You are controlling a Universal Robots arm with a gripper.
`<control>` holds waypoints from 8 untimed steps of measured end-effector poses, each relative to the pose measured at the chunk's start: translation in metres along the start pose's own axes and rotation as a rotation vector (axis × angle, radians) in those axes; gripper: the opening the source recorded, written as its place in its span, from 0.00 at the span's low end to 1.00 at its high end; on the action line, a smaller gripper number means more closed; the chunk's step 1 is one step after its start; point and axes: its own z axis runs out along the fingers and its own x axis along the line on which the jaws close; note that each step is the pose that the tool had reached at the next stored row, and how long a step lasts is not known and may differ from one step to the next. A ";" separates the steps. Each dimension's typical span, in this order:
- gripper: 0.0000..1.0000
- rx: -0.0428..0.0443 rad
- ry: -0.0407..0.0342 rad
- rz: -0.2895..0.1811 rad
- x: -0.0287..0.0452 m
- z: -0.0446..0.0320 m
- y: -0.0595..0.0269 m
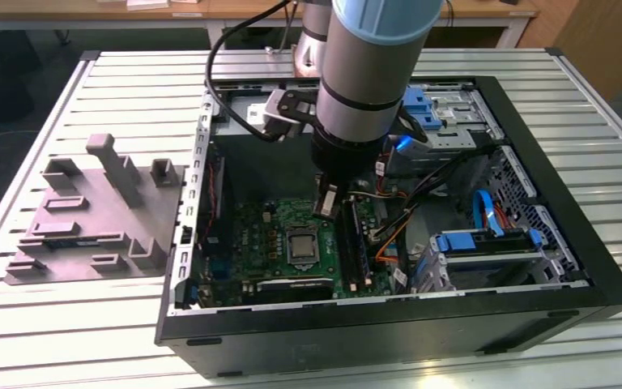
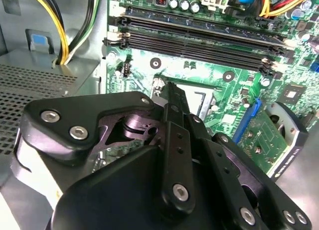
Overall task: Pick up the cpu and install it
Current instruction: 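Install the first cpu locking lever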
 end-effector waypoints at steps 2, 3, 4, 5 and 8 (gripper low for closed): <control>0.11 0.0001 0.0007 -0.009 0.0019 0.0001 -0.0006; 0.11 0.0001 0.0010 -0.012 0.0027 0.0001 -0.0008; 0.11 0.0001 0.0011 -0.013 0.0030 0.0000 -0.0009; 0.11 0.0001 0.0011 -0.013 0.0030 0.0001 -0.0009; 0.11 0.0001 0.0013 -0.014 0.0030 0.0000 -0.0010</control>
